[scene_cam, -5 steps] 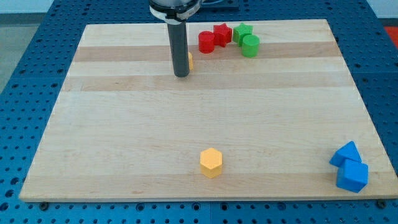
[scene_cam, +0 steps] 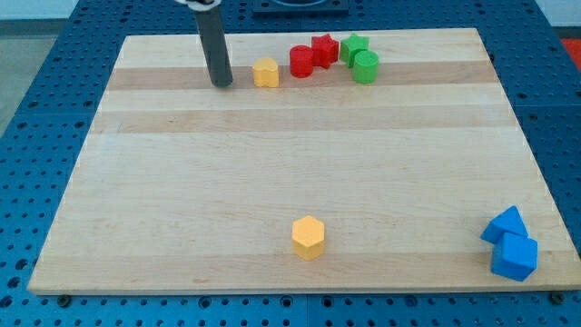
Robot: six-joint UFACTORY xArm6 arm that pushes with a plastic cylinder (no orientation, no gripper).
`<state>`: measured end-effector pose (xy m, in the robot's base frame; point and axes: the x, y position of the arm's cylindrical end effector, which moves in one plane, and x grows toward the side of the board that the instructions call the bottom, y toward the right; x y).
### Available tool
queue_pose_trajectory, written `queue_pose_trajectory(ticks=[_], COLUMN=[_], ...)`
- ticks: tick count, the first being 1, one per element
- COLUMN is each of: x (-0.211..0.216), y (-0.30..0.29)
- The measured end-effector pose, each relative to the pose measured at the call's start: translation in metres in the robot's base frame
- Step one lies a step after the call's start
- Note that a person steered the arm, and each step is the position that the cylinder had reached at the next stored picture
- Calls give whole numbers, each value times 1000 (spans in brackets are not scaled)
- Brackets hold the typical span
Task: Push the yellow heart to the bottom of the red circle
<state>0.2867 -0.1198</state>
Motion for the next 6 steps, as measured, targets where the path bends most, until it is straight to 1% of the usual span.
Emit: queue_pose_trajectory(ticks=[1,3,6], x=[-21,-3,3], y=[16,20,64])
